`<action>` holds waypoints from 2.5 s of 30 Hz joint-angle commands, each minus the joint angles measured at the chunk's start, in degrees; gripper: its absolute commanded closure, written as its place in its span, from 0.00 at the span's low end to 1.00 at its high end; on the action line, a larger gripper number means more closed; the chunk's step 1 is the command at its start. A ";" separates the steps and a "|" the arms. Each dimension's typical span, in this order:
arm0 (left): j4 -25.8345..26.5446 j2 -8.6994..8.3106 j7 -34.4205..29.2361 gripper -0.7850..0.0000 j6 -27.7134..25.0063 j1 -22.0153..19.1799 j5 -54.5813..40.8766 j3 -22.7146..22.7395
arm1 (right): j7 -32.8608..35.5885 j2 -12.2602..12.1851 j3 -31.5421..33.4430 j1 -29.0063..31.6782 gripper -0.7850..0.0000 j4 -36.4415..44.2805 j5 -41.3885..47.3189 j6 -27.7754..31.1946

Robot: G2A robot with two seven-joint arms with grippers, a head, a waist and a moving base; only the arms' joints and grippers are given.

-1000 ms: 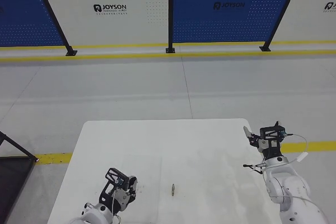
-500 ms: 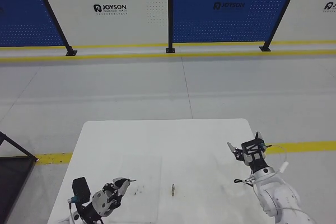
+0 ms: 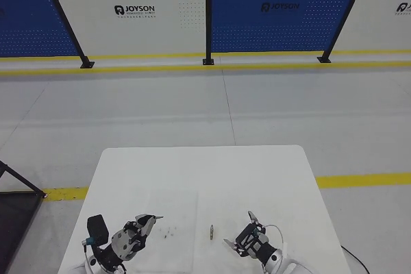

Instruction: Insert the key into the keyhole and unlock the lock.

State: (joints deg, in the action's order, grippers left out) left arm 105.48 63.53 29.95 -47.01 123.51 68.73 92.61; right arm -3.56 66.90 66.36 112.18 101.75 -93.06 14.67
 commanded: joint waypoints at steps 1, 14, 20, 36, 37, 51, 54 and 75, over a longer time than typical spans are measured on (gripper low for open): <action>0.00 0.00 0.00 1.00 0.00 0.00 0.00 0.00 | 0.45 0.19 -1.56 -0.63 0.00 -1.01 0.99 0.74; 0.00 0.00 0.00 1.00 0.00 0.00 0.00 0.00 | 1.36 3.73 -12.57 -9.54 0.00 -12.66 10.04 -9.17; 0.00 0.00 0.00 1.00 0.00 0.00 0.00 0.00 | 0.30 4.88 -16.00 -11.76 0.22 -15.65 8.74 -14.12; 0.00 0.00 0.00 1.00 0.00 0.00 0.00 0.00 | -2.94 6.05 -19.30 -13.40 0.74 -19.02 6.52 -19.55; 0.00 0.00 0.00 1.00 0.00 0.00 0.00 0.00 | -3.00 6.06 -19.32 -13.43 0.81 -19.09 6.53 -19.55; 0.00 0.00 0.00 1.00 0.00 0.00 0.00 0.00 | -10.03 4.06 -11.58 -8.50 1.00 -8.69 13.90 -13.12; 0.25 0.06 -0.66 1.00 0.83 -0.68 -1.13 -0.39 | -12.05 3.09 -7.70 -6.01 1.00 -4.76 19.08 -7.06; -3.16 0.24 6.78 1.00 -6.66 -3.39 -8.22 -2.47 | -14.39 0.35 1.71 -2.39 1.00 0.77 34.94 19.76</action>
State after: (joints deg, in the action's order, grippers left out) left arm 102.31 63.78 36.74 -53.67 120.11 60.51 90.14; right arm -17.95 67.25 68.07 109.79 102.52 -58.12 34.42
